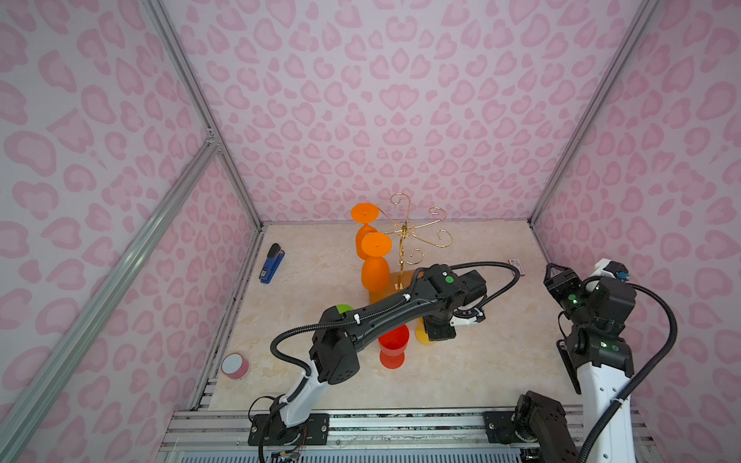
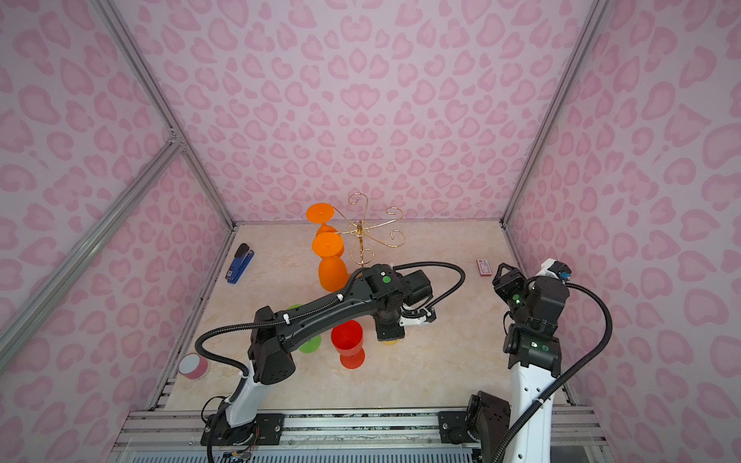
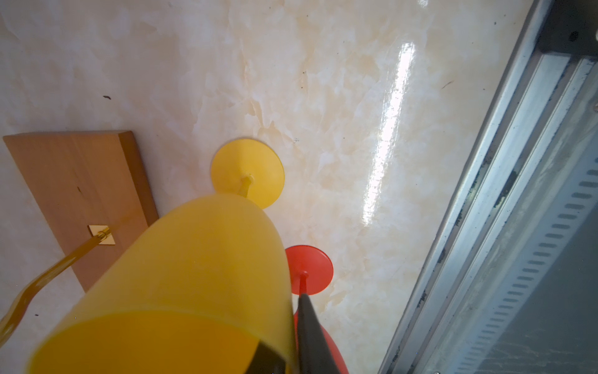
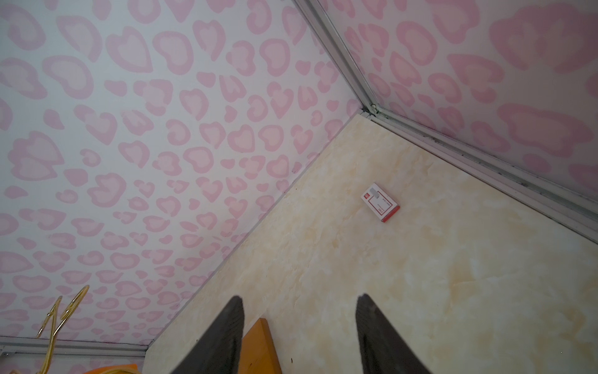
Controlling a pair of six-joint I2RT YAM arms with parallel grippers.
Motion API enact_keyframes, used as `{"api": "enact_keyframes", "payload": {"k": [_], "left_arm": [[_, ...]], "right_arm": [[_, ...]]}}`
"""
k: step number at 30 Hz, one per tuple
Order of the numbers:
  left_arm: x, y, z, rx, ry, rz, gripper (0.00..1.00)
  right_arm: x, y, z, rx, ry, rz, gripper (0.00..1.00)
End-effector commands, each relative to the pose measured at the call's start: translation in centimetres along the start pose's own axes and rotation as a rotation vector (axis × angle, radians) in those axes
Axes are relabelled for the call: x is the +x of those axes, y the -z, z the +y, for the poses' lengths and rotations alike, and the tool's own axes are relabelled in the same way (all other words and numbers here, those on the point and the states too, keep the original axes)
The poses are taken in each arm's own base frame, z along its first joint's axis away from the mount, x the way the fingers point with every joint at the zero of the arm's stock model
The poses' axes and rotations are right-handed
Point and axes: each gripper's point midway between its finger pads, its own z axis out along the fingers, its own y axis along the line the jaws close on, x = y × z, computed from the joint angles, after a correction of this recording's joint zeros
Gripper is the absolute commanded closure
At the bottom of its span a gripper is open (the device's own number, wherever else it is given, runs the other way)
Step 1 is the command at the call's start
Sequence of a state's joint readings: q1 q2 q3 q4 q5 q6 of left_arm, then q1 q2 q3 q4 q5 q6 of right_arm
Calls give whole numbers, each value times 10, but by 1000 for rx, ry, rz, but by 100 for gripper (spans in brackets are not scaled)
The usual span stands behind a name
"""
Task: Take the wine glass off the wine glass rack
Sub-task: Place the wine glass at the center of the table.
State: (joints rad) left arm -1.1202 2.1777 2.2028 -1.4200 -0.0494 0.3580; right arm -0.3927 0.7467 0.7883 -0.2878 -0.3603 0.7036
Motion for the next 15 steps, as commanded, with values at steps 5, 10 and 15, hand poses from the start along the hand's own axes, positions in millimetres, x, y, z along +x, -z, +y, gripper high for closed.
{"api": "enact_keyframes", "payload": {"k": [5, 10, 15], "left_arm": [[5, 10, 0, 0, 13, 4, 54], [-1, 48, 3, -34, 25, -100, 43], [-12, 125, 2, -87, 33, -370, 42]], "right_arm": [[0, -1, 2, -21, -1, -3, 44], [0, -1, 4, -29, -6, -1, 44], [0, -2, 5, -38, -13, 0, 44]]}}
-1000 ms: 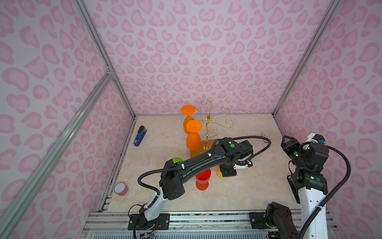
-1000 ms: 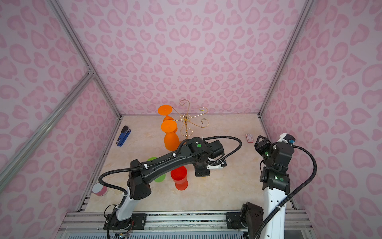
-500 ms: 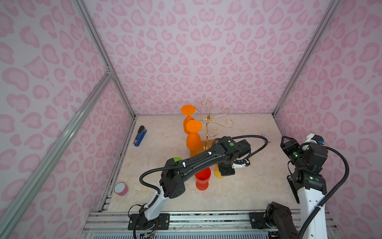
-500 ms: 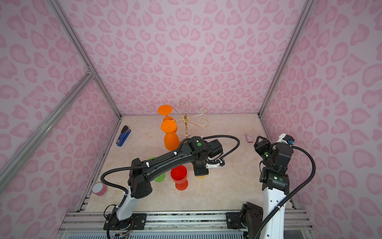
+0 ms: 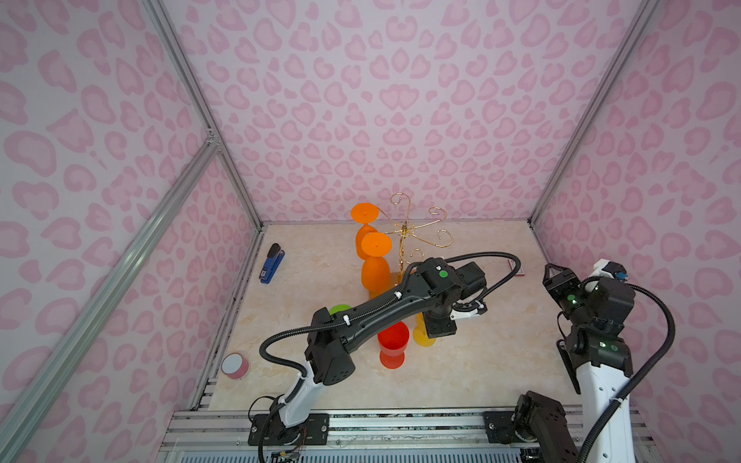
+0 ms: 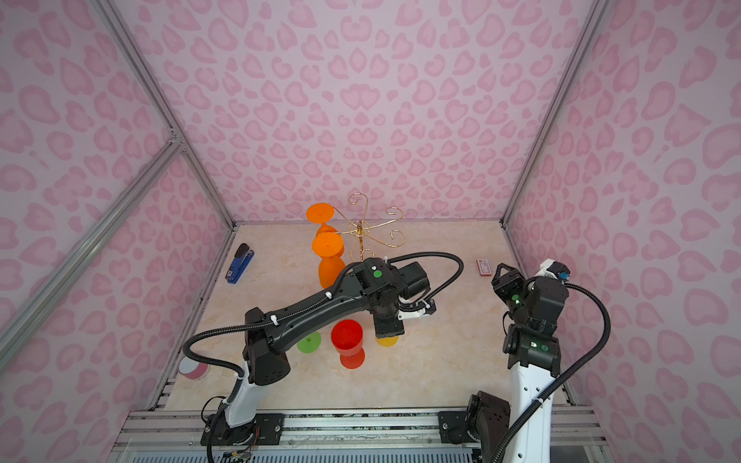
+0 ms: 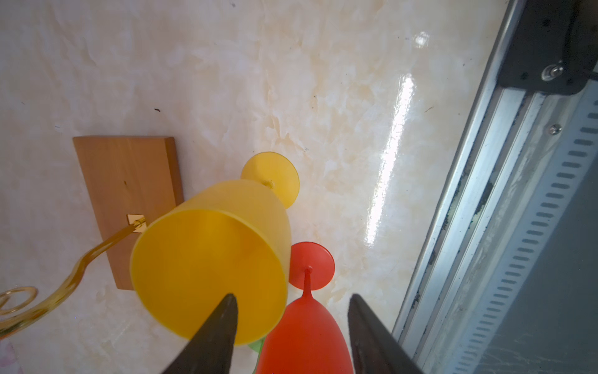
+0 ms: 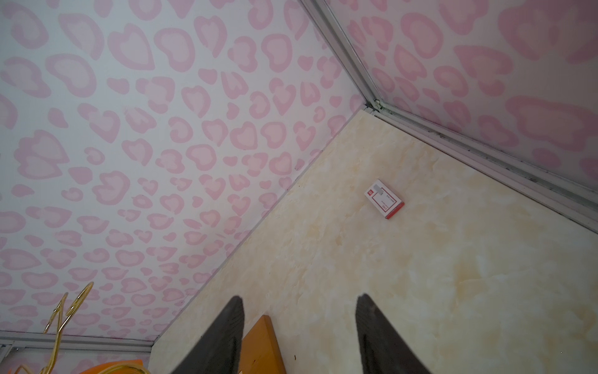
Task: Take the wine glass off the wine glass rack
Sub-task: Place the wine glass at the center of the table, then pick up the wine glass from the wine glass rack.
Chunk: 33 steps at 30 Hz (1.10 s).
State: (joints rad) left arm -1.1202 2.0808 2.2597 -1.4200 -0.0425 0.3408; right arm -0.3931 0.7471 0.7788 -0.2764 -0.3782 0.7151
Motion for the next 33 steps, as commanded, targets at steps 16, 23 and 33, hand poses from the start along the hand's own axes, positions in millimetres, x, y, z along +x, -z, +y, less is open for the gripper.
{"api": "enact_keyframes", "payload": {"k": [16, 23, 33], "left_arm": [[84, 284, 64, -53, 765, -1159, 38], [151, 292, 85, -17, 1045, -1364, 26], [154, 240, 119, 277, 1243, -1426, 30]], "right_arm": [[2, -5, 7, -55, -35, 8, 43], [5, -6, 6, -58, -39, 15, 43], [9, -6, 4, -60, -49, 25, 43]]}}
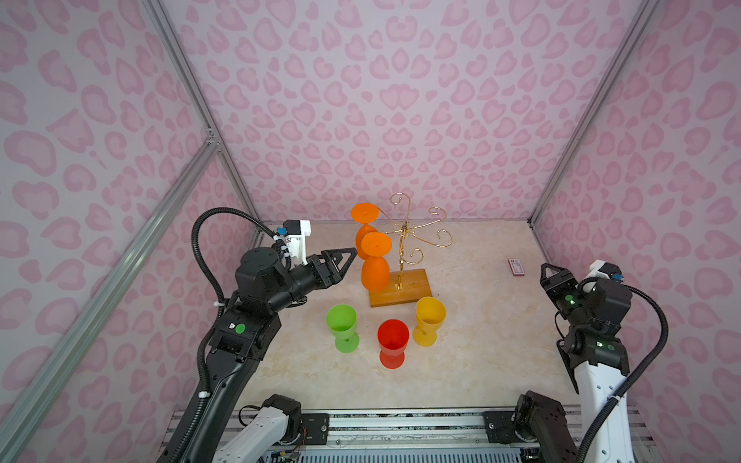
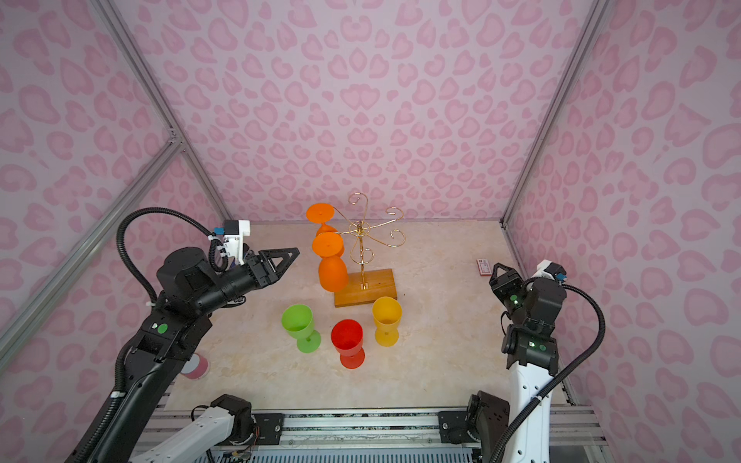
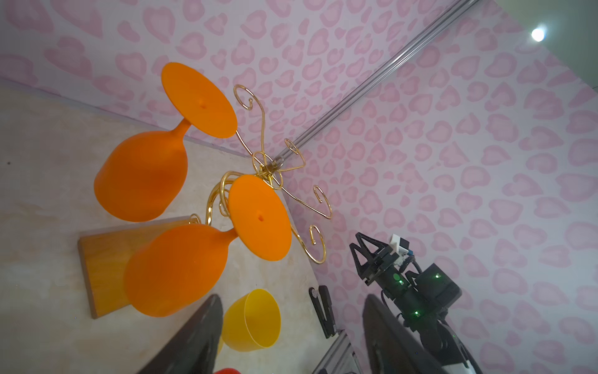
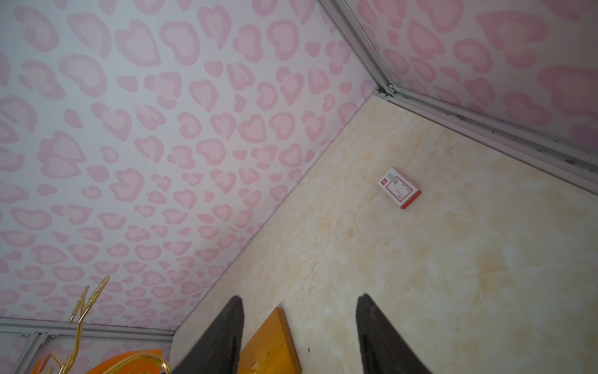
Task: Take the wine glass off the wine glass rack
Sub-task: Pick up the wine glass from the wine glass rack.
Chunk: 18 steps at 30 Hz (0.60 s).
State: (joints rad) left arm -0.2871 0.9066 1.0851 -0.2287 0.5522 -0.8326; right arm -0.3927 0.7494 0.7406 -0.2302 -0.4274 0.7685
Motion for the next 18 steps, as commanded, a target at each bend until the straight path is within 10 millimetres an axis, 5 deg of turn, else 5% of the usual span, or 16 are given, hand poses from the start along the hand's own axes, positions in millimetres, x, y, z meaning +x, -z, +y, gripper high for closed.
{"api": "enact_keyframes", "payload": {"k": [1, 14, 18], "left_arm": [[-14, -1, -22, 138, 53, -33, 30], [-6, -22, 18, 160, 275, -2, 36], [-10, -26, 16, 186, 269, -6, 38]], "right_arm": [[-1, 0, 4, -22, 5, -5, 43], [2, -1, 1, -23, -4, -3, 44], [2, -2, 1, -21, -4, -3, 43]]}}
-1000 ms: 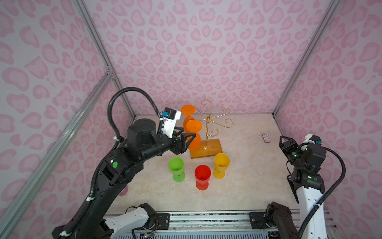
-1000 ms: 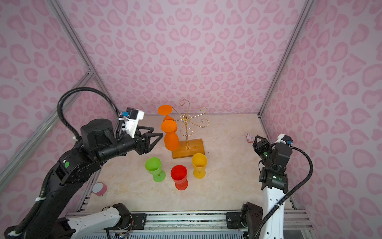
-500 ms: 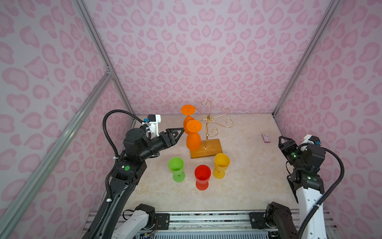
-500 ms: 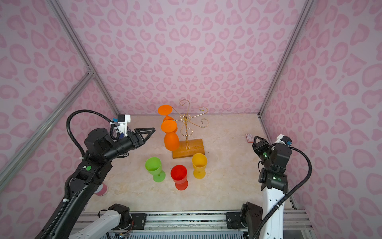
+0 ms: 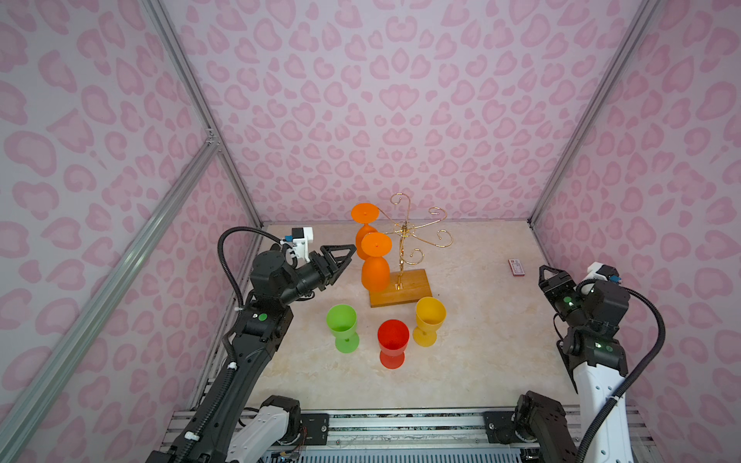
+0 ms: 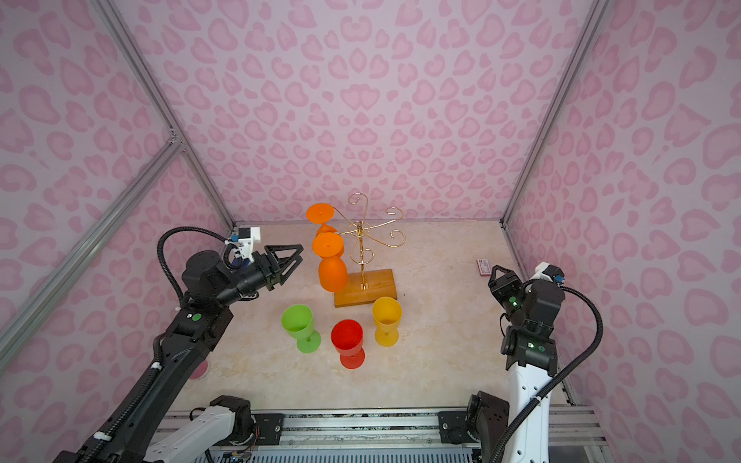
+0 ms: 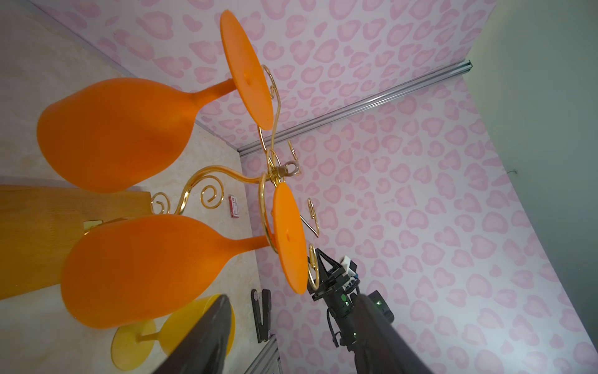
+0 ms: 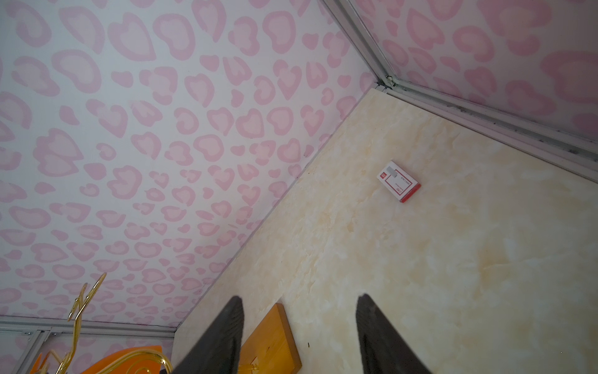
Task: Take the wine glass off the wine glass rack
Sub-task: Pick up the wine glass from the wine glass rack.
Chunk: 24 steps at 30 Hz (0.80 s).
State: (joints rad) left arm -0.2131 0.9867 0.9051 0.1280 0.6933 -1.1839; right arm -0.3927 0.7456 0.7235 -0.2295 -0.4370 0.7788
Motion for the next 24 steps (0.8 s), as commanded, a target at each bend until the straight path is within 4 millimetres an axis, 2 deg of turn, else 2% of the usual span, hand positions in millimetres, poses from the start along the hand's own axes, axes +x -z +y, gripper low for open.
{"api": "enact_keyframes", "payload": {"k": [1, 10, 14, 24], "left_arm": [[-6, -2, -20, 85, -29, -5, 39], [-7, -13, -9, 74, 9, 12, 44], [-4, -18, -9, 80, 13, 34, 48], [3, -26, -9, 77, 26, 70, 49]], "right_arm": [[-4, 0, 5, -24, 11, -18, 43], [-3, -2, 3, -22, 5, -16, 43], [-3, -2, 4, -24, 6, -17, 43], [-3, -2, 3, -24, 1, -16, 43]]}}
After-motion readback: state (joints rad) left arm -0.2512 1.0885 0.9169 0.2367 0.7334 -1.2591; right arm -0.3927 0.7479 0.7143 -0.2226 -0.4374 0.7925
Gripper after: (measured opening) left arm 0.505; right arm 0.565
